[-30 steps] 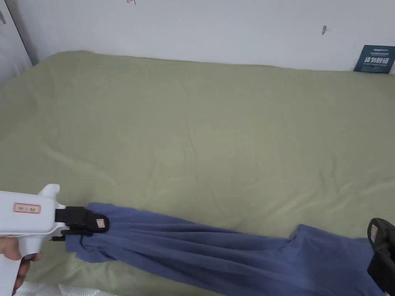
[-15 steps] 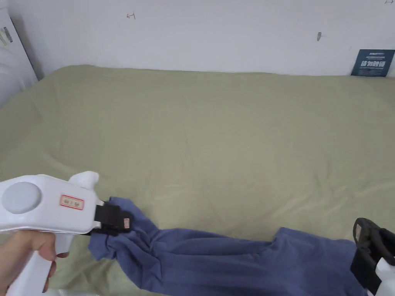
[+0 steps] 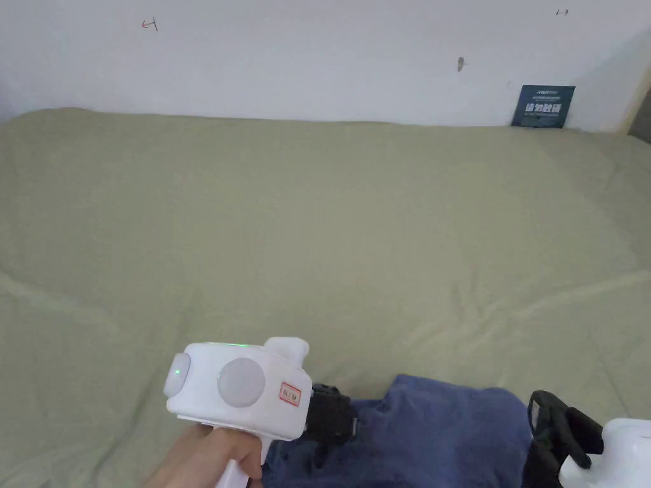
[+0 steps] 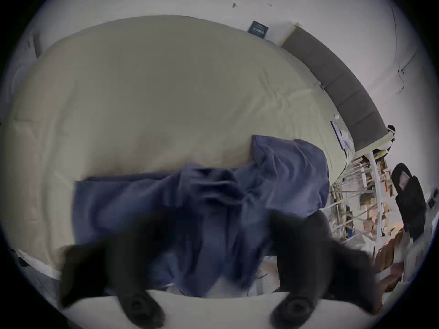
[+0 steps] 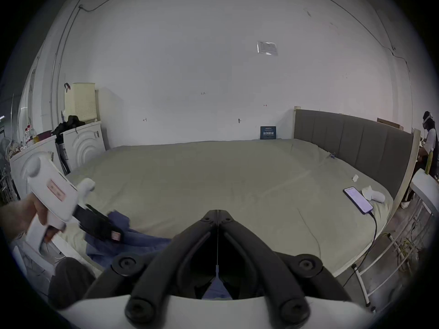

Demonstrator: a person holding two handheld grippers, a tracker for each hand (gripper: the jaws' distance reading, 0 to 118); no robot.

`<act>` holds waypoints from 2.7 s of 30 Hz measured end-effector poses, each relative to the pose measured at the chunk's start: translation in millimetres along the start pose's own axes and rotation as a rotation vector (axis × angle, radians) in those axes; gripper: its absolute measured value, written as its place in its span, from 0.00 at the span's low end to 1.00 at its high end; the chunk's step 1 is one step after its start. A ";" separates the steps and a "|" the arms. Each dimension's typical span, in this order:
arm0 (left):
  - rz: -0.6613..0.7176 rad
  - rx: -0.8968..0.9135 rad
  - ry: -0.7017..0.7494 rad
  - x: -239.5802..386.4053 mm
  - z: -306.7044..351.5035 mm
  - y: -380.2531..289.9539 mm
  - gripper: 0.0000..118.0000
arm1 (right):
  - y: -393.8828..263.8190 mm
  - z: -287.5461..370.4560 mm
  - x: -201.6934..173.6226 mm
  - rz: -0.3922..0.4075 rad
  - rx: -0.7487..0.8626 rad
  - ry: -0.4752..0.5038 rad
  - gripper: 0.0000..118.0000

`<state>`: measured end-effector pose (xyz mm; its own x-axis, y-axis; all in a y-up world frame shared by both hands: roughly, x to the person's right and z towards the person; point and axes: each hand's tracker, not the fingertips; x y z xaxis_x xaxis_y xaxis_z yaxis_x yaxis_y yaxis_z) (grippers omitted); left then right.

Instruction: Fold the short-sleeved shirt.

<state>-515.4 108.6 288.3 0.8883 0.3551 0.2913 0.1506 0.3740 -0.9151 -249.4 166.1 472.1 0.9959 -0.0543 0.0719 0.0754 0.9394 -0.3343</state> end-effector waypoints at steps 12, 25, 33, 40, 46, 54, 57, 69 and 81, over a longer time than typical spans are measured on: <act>0.196 0.239 -0.115 -81.9 90.4 -20.9 0.00 | -6.1 -4.0 -3.0 -0.006 -0.031 0.008 0.00; 0.120 -0.024 -0.209 -26.5 -40.2 -35.8 0.00 | -6.2 -4.0 -10.3 0.020 -0.055 0.030 0.00; 0.136 0.126 -0.265 -62.0 60.6 -32.5 0.00 | -1.9 -9.1 -14.8 0.041 -0.056 0.029 0.00; 0.236 0.166 -0.050 -154.2 110.5 -40.4 0.00 | 2.4 -18.7 -33.0 0.049 -0.040 0.062 0.00; 0.260 0.115 -0.283 -168.1 85.2 -44.8 0.56 | 3.4 -22.2 -42.5 0.067 -0.049 0.074 0.00; 0.386 0.065 -0.504 -185.2 21.2 -33.3 0.91 | 2.4 -20.9 -41.0 0.099 -0.070 0.055 0.00; 0.451 0.085 -0.542 -185.2 10.6 -30.2 0.57 | 1.9 -21.9 -37.2 0.101 -0.079 0.042 0.00; 0.458 0.239 -0.286 -204.3 85.5 -22.6 0.13 | 12.9 -20.9 -30.6 0.097 -0.039 0.044 0.00; 0.392 0.289 0.063 -178.5 197.6 -39.9 0.13 | 23.5 -28.9 -44.3 0.078 0.015 0.109 0.00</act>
<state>-765.7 199.6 327.9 0.8798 0.4676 -0.0850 -0.3190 0.4484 -0.8350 -290.4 180.8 433.9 0.9982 -0.0168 -0.0567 -0.0023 0.9473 -0.3203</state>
